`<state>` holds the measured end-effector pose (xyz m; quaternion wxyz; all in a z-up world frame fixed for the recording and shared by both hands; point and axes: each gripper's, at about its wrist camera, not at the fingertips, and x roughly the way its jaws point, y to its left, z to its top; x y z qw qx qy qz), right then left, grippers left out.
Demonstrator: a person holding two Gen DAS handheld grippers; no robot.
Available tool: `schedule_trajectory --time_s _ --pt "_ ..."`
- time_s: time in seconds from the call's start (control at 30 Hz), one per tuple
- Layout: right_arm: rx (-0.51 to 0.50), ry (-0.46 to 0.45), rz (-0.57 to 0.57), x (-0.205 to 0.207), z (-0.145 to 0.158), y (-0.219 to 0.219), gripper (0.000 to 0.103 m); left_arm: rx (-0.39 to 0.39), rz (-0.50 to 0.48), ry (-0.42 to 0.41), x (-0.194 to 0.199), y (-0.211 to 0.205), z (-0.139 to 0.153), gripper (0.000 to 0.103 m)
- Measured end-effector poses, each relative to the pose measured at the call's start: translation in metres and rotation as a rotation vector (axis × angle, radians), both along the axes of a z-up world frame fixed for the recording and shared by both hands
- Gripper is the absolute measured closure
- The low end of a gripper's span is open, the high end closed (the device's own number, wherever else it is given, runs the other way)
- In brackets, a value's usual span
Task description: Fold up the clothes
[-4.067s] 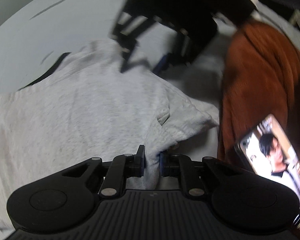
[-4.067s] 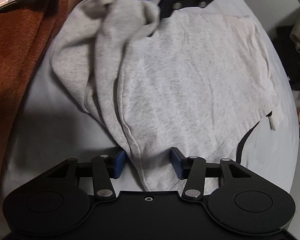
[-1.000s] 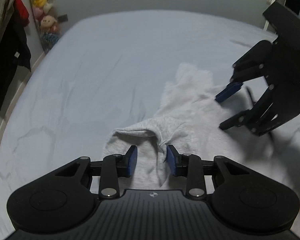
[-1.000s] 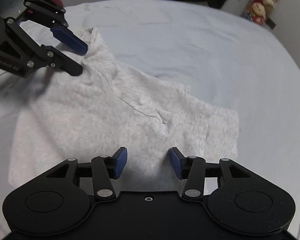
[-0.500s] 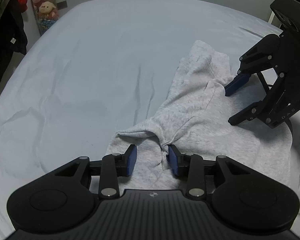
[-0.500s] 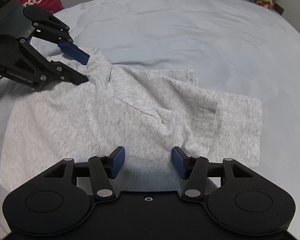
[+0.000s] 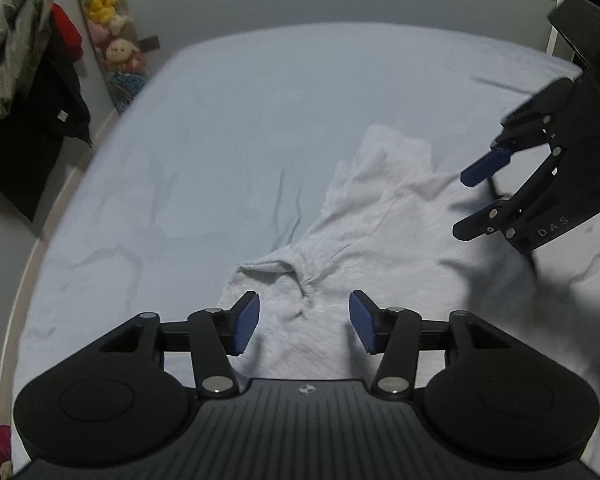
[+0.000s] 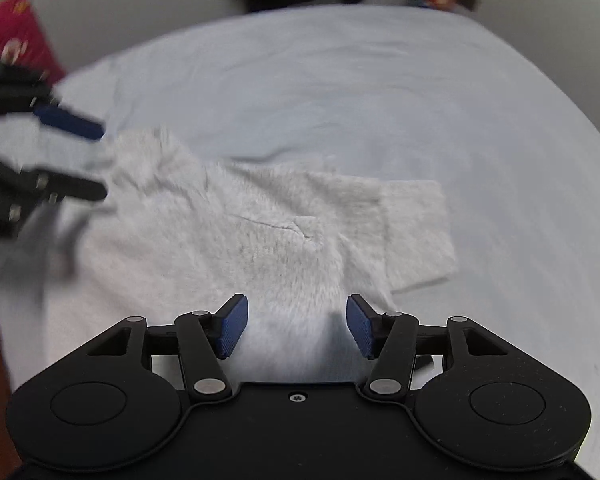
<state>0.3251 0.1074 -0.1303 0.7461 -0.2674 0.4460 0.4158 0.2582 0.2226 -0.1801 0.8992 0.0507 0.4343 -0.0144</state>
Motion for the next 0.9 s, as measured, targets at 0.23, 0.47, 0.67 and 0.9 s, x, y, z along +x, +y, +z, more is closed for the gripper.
schedule_trajectory --time_s 0.23,0.47,0.67,0.9 --pt "0.099 -0.031 -0.227 -0.034 0.062 -0.055 0.038 -0.041 0.034 -0.067 -0.039 -0.039 0.049 0.042" --pt "0.203 -0.071 -0.431 -0.082 0.107 -0.110 0.034 -0.066 0.060 -0.098 -0.071 -0.076 0.074 0.041" --pt "0.261 -0.076 -0.587 -0.124 0.131 -0.149 0.034 -0.079 0.047 -0.113 -0.097 -0.103 0.082 0.025" --pt "0.343 -0.073 -0.643 -0.169 0.137 -0.182 0.027 -0.080 0.068 -0.149 -0.115 -0.121 0.083 0.025"
